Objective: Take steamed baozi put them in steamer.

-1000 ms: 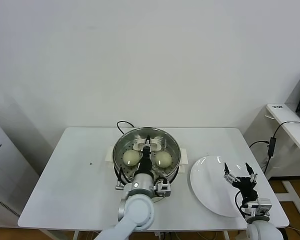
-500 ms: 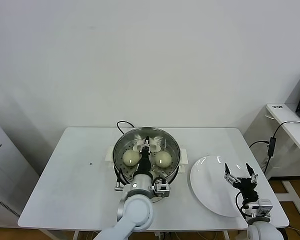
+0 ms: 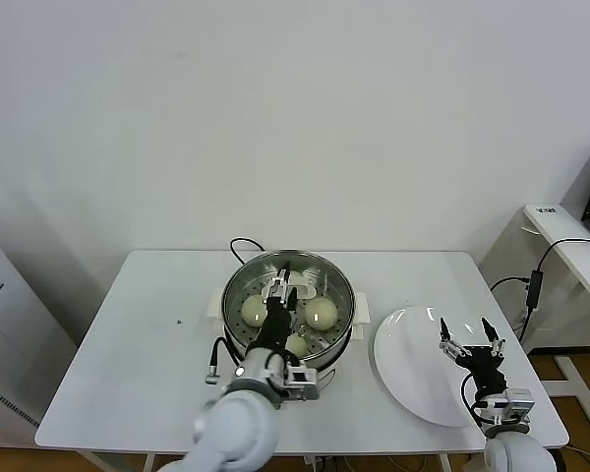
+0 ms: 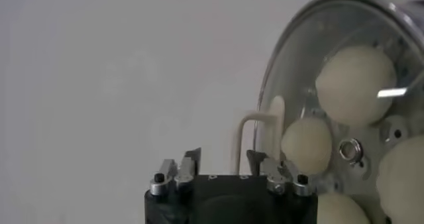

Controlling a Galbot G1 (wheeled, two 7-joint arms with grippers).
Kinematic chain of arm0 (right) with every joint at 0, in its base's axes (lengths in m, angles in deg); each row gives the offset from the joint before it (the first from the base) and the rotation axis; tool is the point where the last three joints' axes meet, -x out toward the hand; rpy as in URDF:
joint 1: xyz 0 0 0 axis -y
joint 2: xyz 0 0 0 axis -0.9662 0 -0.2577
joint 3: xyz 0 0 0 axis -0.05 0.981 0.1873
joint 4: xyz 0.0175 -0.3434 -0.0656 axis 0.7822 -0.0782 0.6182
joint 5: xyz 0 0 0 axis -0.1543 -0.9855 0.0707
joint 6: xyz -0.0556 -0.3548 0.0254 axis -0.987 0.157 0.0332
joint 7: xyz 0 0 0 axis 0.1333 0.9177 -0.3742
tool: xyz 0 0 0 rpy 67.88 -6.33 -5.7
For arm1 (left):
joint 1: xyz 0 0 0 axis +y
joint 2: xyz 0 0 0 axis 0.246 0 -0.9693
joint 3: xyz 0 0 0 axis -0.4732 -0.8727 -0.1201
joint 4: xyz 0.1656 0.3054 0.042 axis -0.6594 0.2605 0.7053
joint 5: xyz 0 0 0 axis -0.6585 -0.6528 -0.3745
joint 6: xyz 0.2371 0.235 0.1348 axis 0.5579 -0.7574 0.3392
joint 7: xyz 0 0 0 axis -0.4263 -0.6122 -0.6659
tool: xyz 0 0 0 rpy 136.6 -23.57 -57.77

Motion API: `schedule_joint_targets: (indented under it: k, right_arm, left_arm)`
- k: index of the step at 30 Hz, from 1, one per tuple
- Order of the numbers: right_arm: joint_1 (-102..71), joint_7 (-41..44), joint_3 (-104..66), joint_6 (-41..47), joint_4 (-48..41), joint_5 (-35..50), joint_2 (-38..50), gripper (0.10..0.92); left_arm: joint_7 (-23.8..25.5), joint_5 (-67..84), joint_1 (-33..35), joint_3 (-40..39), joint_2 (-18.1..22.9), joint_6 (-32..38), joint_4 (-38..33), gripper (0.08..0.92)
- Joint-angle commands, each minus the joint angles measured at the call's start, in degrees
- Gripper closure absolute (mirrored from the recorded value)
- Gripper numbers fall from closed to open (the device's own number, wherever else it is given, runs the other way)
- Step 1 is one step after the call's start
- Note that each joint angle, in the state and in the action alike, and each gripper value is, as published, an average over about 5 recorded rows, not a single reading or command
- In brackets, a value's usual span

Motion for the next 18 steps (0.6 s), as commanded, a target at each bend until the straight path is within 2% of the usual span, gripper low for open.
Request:
schedule_joint_targets:
  k: [1,5,10,13,18]
  right_arm:
    - [0.2,0.5,0.7,0.7,0.4,1.7,0.1,0.203]
    - [0.0,0.0,1.1,-0.3,0.6,2.4,0.6,0.203]
    - [0.1,0.3,1.5,-0.8,0.8,2.4,1.2,0.203]
    - [0.3,0.8,1.5,-1.1,1.0,1.5,1.0,0.203]
    - [0.3,1.0,1.4,-0.5,1.2,-0.8,0.4,0.203]
  left_arm:
    - [3.9,60.4,1.0,15.6,-7.5,15.4,-13.2,0.293]
    - [-6.0,90.2,2.4,26.0,-8.9,16.7,-13.0,0.202]
    - [-19.2,105.4,6.4,39.5,-9.9,13.9,-8.6,0.178]
    - [-22.1,106.2,10.0,44.4,-10.5,13.0,-5.5,0.177]
    - [-20.9,102.7,15.4,48.2,-12.1,15.9,0.2,0.177]
